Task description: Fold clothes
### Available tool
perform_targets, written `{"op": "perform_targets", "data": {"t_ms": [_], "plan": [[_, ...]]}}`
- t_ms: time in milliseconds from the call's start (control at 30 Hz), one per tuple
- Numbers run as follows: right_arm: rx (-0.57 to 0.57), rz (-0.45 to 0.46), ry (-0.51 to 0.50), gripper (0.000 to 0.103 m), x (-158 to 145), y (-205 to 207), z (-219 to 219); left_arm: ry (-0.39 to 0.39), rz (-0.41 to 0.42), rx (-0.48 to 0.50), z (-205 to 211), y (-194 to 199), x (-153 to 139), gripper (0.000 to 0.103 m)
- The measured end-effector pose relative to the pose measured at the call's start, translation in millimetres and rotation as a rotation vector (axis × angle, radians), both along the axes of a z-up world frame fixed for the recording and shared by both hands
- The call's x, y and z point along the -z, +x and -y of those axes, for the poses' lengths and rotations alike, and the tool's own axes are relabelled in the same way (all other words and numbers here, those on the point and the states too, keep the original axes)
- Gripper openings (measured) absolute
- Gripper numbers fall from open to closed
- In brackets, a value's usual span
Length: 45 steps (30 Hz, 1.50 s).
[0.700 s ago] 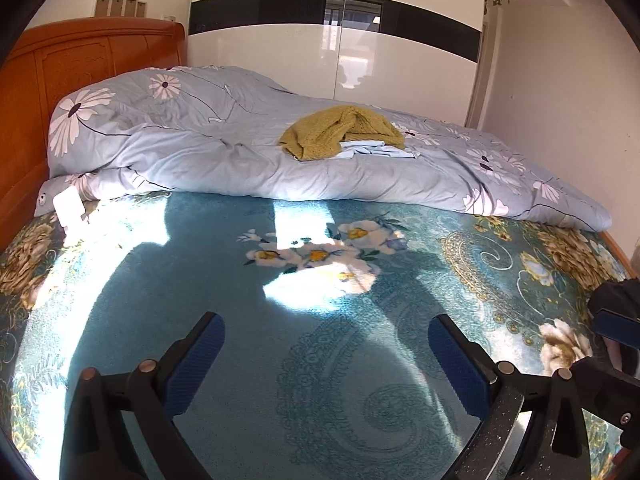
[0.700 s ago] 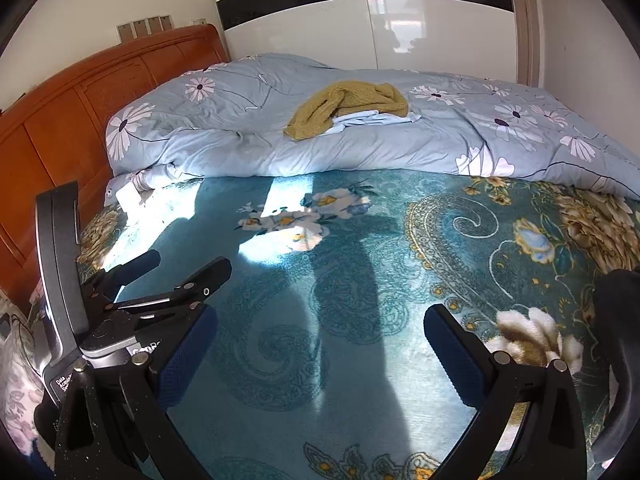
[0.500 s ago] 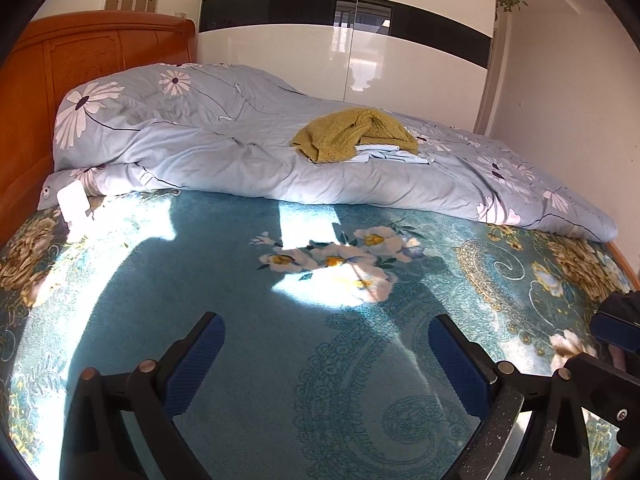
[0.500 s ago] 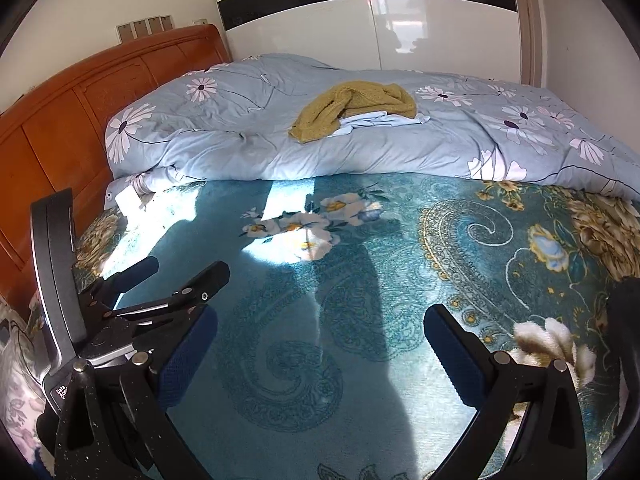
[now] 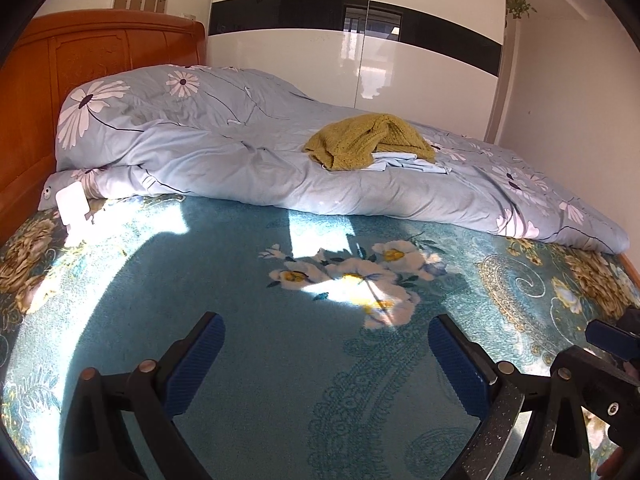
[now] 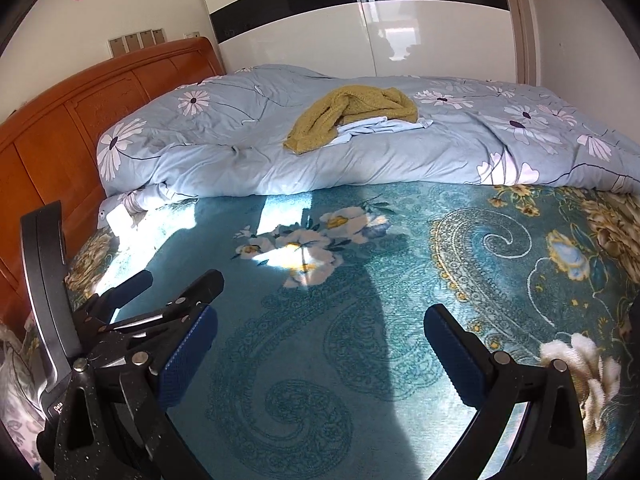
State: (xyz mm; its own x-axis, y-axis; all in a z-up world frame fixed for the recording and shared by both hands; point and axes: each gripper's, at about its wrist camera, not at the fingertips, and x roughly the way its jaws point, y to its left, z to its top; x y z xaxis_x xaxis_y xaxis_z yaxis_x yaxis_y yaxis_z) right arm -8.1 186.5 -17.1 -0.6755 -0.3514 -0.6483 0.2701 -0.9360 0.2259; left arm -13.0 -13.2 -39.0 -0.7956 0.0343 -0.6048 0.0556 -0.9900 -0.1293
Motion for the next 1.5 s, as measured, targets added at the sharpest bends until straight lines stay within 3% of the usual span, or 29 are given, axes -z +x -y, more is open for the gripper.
{"op": "perform_targets", "data": {"t_ms": [167, 667, 1500], "plan": [[0.006, -0.035, -0.015, 0.103, 7.7, -11.2, 2.6, -0.024, -0.039, -0.011, -1.1, -8.5, 2.5, 0.103], [0.0, -0.056, -0.031, 0.103, 34.1, -50.8, -2.5, 0.001, -0.018, -0.011, -4.2, -46.9, 27.7, 0.103], [0.056, -0.081, -0.087, 0.103, 44.3, -116.9, -17.7, -0.064, -0.058, -0.007, -6.8, -117.9, 23.9, 0.103]]}}
